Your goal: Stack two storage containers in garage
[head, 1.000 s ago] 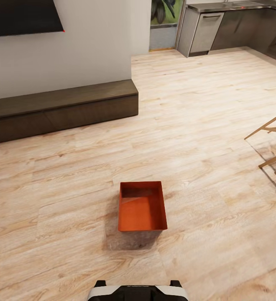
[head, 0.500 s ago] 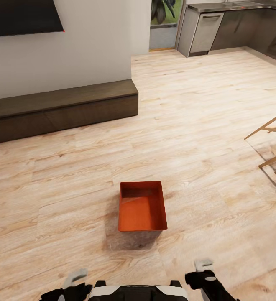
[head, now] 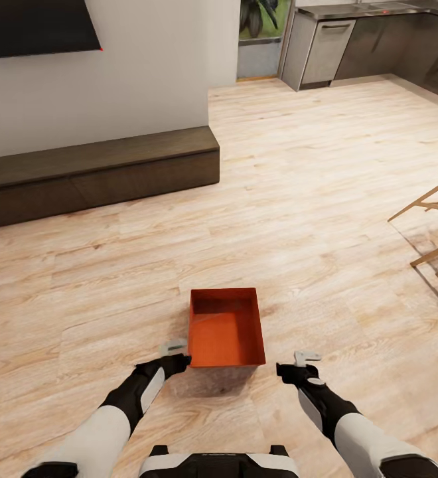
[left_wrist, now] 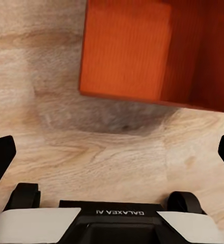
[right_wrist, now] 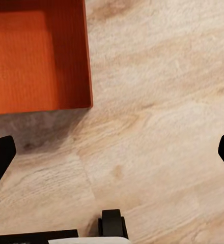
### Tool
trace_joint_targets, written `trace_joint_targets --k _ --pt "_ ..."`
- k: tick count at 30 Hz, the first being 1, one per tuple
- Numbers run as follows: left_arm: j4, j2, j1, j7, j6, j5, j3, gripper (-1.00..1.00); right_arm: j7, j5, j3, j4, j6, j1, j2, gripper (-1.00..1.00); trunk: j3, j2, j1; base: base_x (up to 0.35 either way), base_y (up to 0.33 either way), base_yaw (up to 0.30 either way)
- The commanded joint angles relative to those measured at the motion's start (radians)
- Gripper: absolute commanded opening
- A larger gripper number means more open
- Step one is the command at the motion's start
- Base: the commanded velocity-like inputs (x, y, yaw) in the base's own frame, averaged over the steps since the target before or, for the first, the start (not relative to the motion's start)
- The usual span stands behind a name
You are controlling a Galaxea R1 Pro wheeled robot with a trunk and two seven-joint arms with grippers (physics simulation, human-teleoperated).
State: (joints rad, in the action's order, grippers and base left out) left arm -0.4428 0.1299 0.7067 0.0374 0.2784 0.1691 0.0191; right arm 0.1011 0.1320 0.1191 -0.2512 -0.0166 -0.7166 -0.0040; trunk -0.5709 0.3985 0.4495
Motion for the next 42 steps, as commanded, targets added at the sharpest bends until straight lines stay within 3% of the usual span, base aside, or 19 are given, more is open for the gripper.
trace_joint_targets --k 1,4,5,7,8,17,20,21,27,42 --pt "0.013 0.004 0.004 0.004 -0.003 0.005 0.001 1.00 0.004 0.010 0.009 0.007 -0.009 -0.003 0.001 1.00 -0.001 0.002 0.000 0.000 0.000 0.000" --pt "0.053 0.010 0.009 0.004 -0.037 -0.015 0.000 1.00 0.000 0.000 0.011 0.013 -0.020 -0.005 0.010 1.00 -0.001 0.002 0.000 0.000 0.000 0.000" --pt "0.073 0.013 0.011 0.009 -0.084 -0.064 0.000 1.00 0.002 -0.005 0.012 0.007 -0.035 -0.006 0.020 1.00 -0.001 0.002 0.000 0.000 0.000 0.000" --pt "0.073 0.014 0.011 0.042 -0.096 -0.097 0.001 1.00 0.004 -0.006 0.012 0.006 -0.040 -0.006 0.022 1.00 -0.001 0.002 0.000 0.000 0.000 0.000" --pt "0.067 0.015 0.011 0.101 -0.104 -0.115 0.002 1.00 0.004 -0.005 0.013 0.006 -0.045 -0.006 0.023 1.00 -0.001 0.002 0.000 0.000 0.000 0.000" --pt "0.059 0.016 0.011 0.124 -0.109 -0.118 0.005 1.00 0.005 -0.004 0.013 0.006 -0.040 -0.006 0.024 1.00 -0.001 0.002 0.000 0.000 0.000 0.000" --pt "0.056 0.025 0.011 0.132 -0.111 -0.115 0.008 1.00 0.005 -0.010 0.014 0.006 -0.037 -0.006 0.023 1.00 -0.001 0.002 0.000 0.000 0.000 0.000" --pt "0.053 0.045 0.011 0.135 -0.112 -0.113 0.008 1.00 0.006 -0.011 0.019 0.002 -0.048 -0.006 0.026 1.00 -0.001 0.002 0.000 0.000 0.000 0.000" --pt "0.043 0.044 0.011 0.137 -0.149 -0.111 0.013 1.00 0.005 -0.011 0.018 -0.017 -0.049 -0.006 0.026 1.00 -0.001 0.002 0.000 0.030 -0.018 0.000" --pt "0.039 0.040 0.011 0.139 -0.154 -0.108 0.016 1.00 0.029 -0.011 0.017 -0.019 -0.033 -0.006 0.034 1.00 -0.001 0.002 0.000 0.047 -0.034 0.046"
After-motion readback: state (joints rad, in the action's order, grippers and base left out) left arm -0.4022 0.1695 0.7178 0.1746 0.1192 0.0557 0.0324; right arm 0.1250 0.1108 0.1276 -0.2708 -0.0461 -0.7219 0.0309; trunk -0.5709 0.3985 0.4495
